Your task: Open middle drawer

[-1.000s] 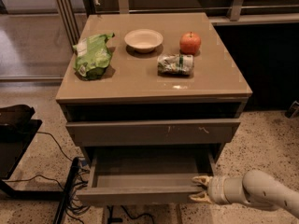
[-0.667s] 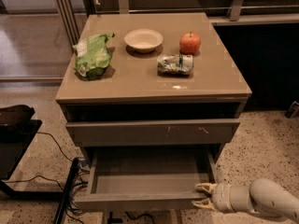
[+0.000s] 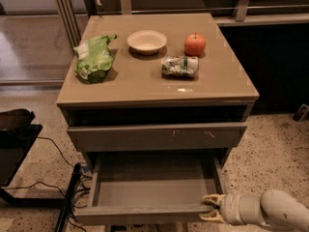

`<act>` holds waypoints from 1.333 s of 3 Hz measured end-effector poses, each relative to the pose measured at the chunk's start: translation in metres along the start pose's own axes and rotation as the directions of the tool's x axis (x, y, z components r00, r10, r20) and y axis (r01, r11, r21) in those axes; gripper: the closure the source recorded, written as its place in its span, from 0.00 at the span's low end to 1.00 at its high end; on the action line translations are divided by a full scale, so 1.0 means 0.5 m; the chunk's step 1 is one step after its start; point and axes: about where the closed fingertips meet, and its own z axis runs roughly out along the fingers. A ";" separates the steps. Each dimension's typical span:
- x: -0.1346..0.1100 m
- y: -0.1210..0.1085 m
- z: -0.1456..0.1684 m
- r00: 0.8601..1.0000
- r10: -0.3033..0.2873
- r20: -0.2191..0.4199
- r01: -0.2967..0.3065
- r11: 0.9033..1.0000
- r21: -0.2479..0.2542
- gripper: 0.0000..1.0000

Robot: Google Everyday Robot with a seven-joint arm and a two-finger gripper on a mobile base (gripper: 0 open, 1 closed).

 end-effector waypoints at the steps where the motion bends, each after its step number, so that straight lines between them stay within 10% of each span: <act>1: -0.005 0.003 -0.002 1.000 0.001 0.003 -0.001 1.000 -0.002 1.00; 4: -0.005 0.003 -0.002 1.000 0.001 0.003 -0.001 1.000 -0.002 0.35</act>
Offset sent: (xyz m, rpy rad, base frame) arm -0.0013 0.0015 0.0023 0.0030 0.0012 0.0015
